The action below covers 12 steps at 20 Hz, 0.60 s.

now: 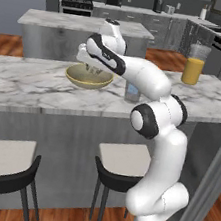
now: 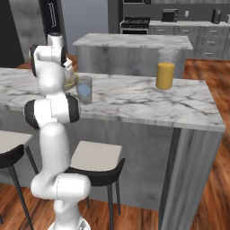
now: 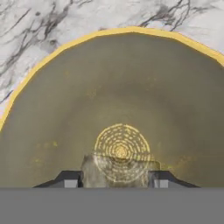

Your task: There are two ice cubes in the ice bowl. Place both ice cubes in the glass cup.

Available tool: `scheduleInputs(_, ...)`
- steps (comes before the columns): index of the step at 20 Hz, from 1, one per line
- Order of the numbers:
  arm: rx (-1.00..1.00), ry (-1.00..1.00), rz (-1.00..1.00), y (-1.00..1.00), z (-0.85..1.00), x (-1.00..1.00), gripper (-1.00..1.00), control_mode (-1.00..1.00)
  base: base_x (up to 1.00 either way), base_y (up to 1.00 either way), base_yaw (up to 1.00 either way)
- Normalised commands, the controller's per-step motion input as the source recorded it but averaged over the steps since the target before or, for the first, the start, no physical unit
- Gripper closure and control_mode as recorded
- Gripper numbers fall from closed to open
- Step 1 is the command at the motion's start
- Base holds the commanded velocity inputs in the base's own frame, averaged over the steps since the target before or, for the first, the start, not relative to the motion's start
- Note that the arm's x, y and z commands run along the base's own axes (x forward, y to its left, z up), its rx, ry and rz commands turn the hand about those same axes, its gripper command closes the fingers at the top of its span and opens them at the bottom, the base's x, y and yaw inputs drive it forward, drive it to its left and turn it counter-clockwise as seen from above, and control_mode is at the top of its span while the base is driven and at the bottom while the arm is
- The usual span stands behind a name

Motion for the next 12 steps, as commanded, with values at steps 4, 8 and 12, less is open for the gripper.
scheduleInputs(4, 0.07, -0.07, 0.00, -0.63, 0.60, -0.89, 1.00, -1.00, 0.00, 0.00, 0.00)
scheduleInputs(8, 0.05, -0.09, 0.00, -0.64, 0.60, -1.00, 1.00, -1.00, 0.00, 0.00, 0.00)
scheduleInputs(12, 0.02, -0.03, 0.00, -0.56, 0.64, -0.86, 1.00, -1.00, 0.00, 0.00, 0.00)
